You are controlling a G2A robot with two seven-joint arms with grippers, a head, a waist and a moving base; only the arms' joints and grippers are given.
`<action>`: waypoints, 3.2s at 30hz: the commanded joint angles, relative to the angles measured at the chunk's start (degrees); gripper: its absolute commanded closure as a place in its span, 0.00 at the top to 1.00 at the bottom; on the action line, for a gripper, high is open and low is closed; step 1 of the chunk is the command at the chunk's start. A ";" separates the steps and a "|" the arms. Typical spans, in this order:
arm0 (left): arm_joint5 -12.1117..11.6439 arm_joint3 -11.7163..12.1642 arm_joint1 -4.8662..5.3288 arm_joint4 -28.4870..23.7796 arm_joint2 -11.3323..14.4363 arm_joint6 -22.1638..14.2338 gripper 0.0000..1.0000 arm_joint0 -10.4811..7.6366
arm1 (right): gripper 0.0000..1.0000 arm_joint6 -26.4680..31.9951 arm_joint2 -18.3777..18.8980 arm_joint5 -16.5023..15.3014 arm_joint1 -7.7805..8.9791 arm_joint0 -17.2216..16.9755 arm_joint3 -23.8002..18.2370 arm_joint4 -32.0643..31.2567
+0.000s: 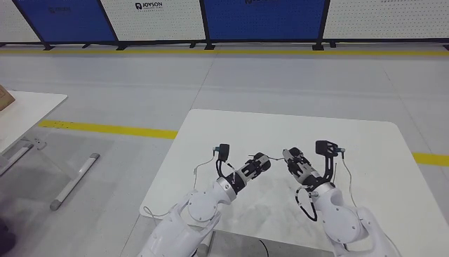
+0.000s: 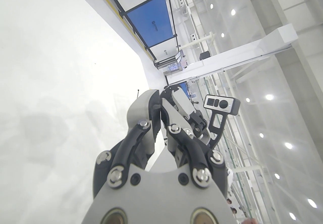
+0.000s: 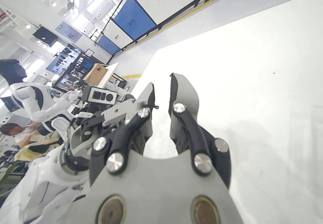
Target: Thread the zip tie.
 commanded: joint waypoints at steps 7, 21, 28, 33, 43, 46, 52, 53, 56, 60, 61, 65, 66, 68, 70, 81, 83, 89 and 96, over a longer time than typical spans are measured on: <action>0.09 0.02 0.05 -0.31 -0.07 0.23 0.00 -0.24 | 0.22 0.68 -0.54 -0.42 -0.01 0.17 0.21 -0.49; 1.62 0.46 -0.02 -1.16 -0.04 2.03 0.00 -0.62 | 0.24 1.51 -0.34 -2.01 0.20 -0.34 -0.24 -0.95; 1.56 0.27 0.10 -0.64 0.02 1.56 0.00 -0.23 | 0.00 0.03 0.23 -0.89 0.09 -0.35 -0.25 0.30; 1.41 -0.15 0.19 -0.79 -0.23 1.65 0.00 0.10 | 0.00 0.01 -0.05 -0.81 0.06 -0.25 -0.11 0.09; 0.12 -1.24 0.33 -1.17 -0.01 0.72 0.00 0.85 | 0.00 1.19 -0.64 -1.42 -0.02 0.49 0.65 0.67; 0.02 -1.13 0.33 -1.24 0.11 0.86 0.00 0.83 | 0.00 1.34 -0.59 -1.47 -0.01 0.58 0.77 0.81; 0.04 -0.89 0.30 -1.16 0.42 1.28 0.00 0.66 | 0.00 1.80 -0.34 -1.44 0.05 0.56 0.88 0.90; 0.09 -0.84 0.29 -1.11 0.47 1.40 0.00 0.63 | 0.03 1.88 -0.31 -1.44 0.05 0.55 0.89 1.07; 0.55 -0.48 0.24 -0.77 0.64 2.14 0.00 0.39 | 0.58 1.96 -0.13 -1.67 0.08 0.53 0.93 1.41; 1.66 0.36 0.10 -0.61 0.94 3.43 0.00 -0.13 | 0.89 1.92 0.10 -2.03 0.13 0.51 1.09 1.52; 1.89 0.59 0.05 -0.73 1.03 3.59 0.00 -0.32 | 0.89 1.92 0.14 -2.10 0.14 0.54 1.15 1.57; 2.18 1.31 -0.10 -0.73 1.49 4.14 0.00 -0.86 | 0.67 1.77 0.34 -2.69 0.20 0.44 1.22 1.58; 2.25 1.43 -0.13 -0.77 1.56 4.28 0.00 -0.96 | 0.52 1.75 0.41 -2.81 0.22 0.36 1.22 1.58; 2.34 1.55 -0.17 -0.96 1.58 4.54 0.00 -1.09 | 0.44 1.75 0.51 -2.97 0.26 0.26 1.28 1.49; 2.44 1.57 -0.21 -1.05 1.52 4.99 0.00 -1.17 | 0.37 1.76 0.56 -2.96 0.30 0.21 1.42 1.27; 1.81 0.02 -0.09 -0.17 1.63 4.51 0.00 -0.33 | 0.00 1.87 0.51 -2.79 0.34 0.52 1.52 1.02; 1.79 -0.31 -0.04 -0.01 1.52 4.46 0.00 -0.10 | 0.00 1.95 0.38 -2.61 0.33 0.64 1.54 0.80; 1.86 -0.80 0.02 0.11 1.29 4.61 0.00 0.09 | 0.00 1.96 0.24 -2.63 0.34 0.77 1.41 0.62; 1.94 -1.60 0.06 0.65 1.64 3.98 0.00 0.28 | 0.00 2.31 0.52 -2.83 0.42 0.69 1.03 0.89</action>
